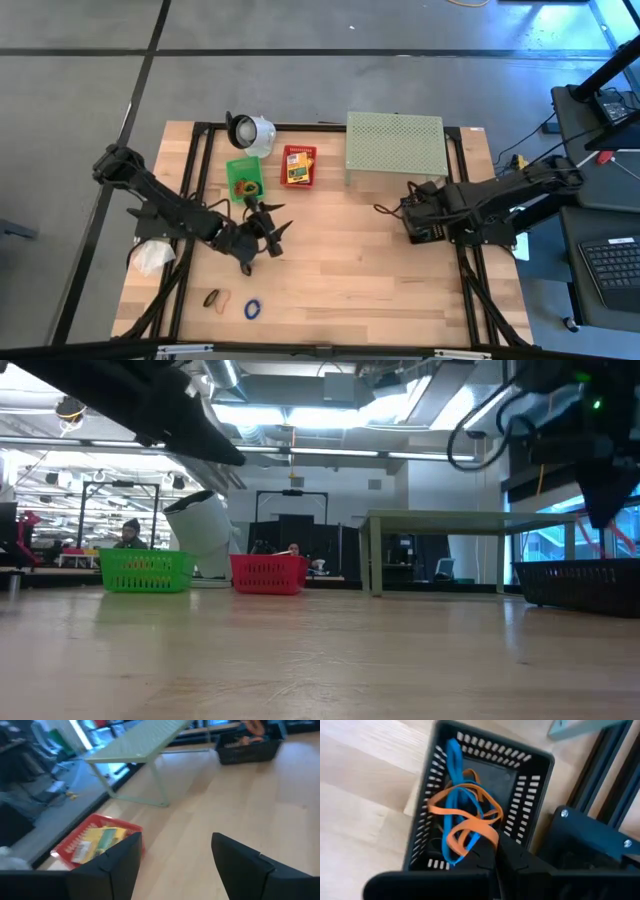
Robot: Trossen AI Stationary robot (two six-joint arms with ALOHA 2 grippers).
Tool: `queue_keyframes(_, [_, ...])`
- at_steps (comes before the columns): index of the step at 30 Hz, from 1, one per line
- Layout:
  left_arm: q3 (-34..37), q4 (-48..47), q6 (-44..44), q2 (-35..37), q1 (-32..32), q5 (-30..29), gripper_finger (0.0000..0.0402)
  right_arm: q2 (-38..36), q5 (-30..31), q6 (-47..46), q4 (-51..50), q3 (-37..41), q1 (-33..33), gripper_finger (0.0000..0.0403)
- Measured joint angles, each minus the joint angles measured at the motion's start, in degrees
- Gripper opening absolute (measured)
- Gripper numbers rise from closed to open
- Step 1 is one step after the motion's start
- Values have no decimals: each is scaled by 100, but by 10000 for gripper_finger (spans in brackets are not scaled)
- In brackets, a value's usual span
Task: Pick & Place Office Desk Supplies
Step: Put the orange rubber band into the black basket, then put the blue spring keychain into the green basket
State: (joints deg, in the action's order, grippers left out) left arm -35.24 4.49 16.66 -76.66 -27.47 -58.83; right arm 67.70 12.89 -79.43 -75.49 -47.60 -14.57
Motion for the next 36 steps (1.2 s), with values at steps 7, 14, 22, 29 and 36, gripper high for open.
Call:
queue_keyframes(7, [103,219,-477,0,163,318,235,0,-158,372,582,433,464,0])
queue_keyframes(14, [103,221,-955,0,453,642,235,0,-397,565,672,589,828,23])
queue_keyframes(22, [103,221,-1231,0,769,1062,235,0,-499,707,674,641,1026,76])
queue_keyframes(29, [103,221,-1393,-2,963,1340,235,0,-602,808,676,641,1129,170])
queue_keyframes(36, [103,210,-1506,32,965,1409,235,2,-428,846,674,641,1113,227])
